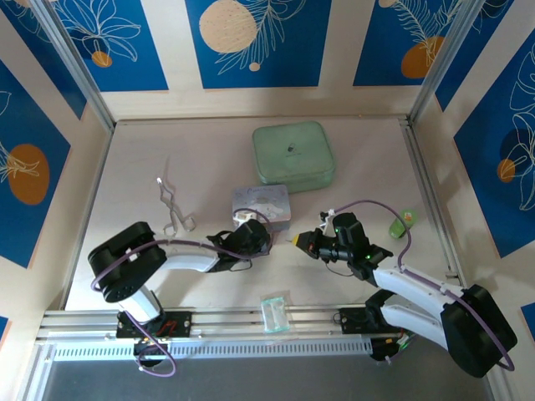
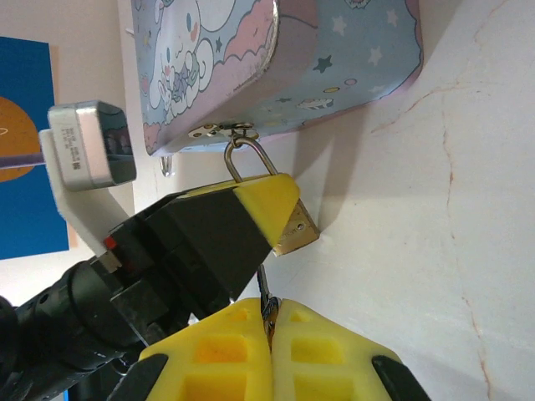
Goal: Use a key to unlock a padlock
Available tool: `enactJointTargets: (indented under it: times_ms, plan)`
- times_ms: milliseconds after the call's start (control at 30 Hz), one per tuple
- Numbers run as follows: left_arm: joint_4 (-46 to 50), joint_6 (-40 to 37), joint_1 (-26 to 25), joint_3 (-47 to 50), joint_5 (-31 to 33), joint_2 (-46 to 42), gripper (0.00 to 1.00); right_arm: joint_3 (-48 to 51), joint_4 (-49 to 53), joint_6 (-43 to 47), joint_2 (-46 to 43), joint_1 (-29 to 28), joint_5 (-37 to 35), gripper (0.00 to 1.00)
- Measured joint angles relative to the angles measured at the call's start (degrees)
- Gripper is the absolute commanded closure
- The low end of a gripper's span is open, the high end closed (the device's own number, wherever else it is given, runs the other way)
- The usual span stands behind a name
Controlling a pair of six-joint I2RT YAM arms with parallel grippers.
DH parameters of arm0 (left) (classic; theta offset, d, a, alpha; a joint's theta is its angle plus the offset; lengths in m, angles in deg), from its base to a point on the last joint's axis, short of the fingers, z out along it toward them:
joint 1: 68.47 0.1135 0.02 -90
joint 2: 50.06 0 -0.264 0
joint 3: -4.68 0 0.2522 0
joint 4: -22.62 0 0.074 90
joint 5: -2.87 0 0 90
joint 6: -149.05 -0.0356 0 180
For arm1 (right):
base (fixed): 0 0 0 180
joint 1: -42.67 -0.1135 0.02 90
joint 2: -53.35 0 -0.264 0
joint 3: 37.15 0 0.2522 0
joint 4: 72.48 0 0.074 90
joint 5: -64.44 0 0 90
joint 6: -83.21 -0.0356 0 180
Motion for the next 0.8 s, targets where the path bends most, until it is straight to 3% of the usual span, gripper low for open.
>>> enactJointTargets:
  times_ms: [167, 267, 400, 600, 800]
  plan:
    - [-3.3, 2.7, -0.1, 2.3, 0.2, -0.7, 0.85, 0.2, -1.6, -0.6, 1.6, -0.5, -0.2, 1.0]
    - [-5.2, 3.9, -0.1, 3.1, 0.2, -0.7, 0.79, 0.3, -2.3, -0.9, 2.5, -0.7, -0.2, 1.0]
    - [-5.0, 4.2, -0.3, 3.1, 0.2, -0.3, 0.78, 0.3, -2.6, -1.0, 2.5, -0.8, -0.2, 1.0]
    - [-5.6, 5.4, -1.0, 3.1, 0.7, 0.0, 0.92, 0.5, -2.8, -1.5, 2.5, -0.9, -0.9, 1.0]
    - [-8.8, 10.6, -1.3, 4.5, 1.4, -0.3, 0.97, 2.2, -3.7, -4.3, 2.5, -0.9, -1.6, 1.0]
